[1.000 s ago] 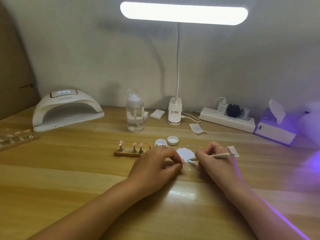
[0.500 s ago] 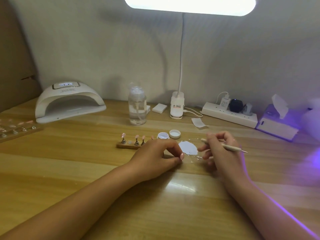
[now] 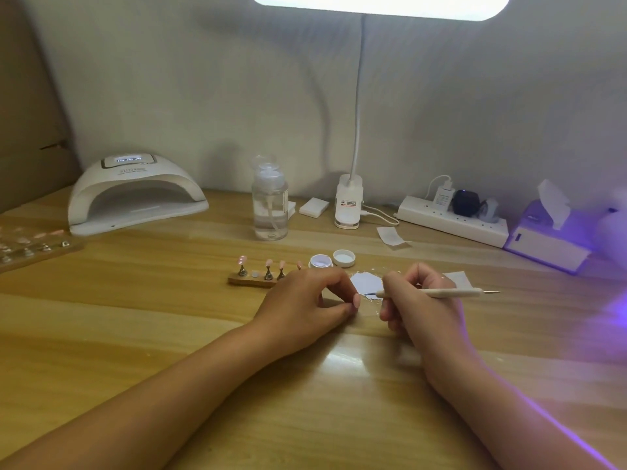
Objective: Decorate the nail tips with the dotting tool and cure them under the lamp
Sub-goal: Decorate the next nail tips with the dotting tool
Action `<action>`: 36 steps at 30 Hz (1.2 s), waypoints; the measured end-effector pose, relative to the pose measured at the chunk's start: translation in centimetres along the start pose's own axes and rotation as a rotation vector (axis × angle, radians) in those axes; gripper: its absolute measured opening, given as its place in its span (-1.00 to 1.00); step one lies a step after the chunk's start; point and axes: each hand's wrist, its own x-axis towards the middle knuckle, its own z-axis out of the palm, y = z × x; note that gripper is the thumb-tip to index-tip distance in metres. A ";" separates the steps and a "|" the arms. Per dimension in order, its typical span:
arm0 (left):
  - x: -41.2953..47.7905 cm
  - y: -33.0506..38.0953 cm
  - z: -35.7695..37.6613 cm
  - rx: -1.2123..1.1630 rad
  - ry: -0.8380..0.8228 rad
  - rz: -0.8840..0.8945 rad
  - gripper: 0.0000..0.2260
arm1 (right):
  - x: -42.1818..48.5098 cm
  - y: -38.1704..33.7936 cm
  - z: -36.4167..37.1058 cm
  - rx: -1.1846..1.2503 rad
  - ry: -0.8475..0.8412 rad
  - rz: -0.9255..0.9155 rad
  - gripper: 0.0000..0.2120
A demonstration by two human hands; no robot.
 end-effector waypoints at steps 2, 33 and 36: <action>0.0 -0.1 0.0 -0.006 0.002 -0.010 -0.85 | -0.1 0.0 0.1 -0.018 -0.030 -0.016 -0.75; 0.1 -0.2 0.0 -0.019 0.005 0.009 -0.86 | 0.2 0.4 0.0 -0.029 -0.094 -0.043 -0.82; 0.1 -0.2 0.0 -0.012 0.004 0.011 -0.81 | 0.1 0.4 0.1 -0.038 -0.101 -0.040 -0.81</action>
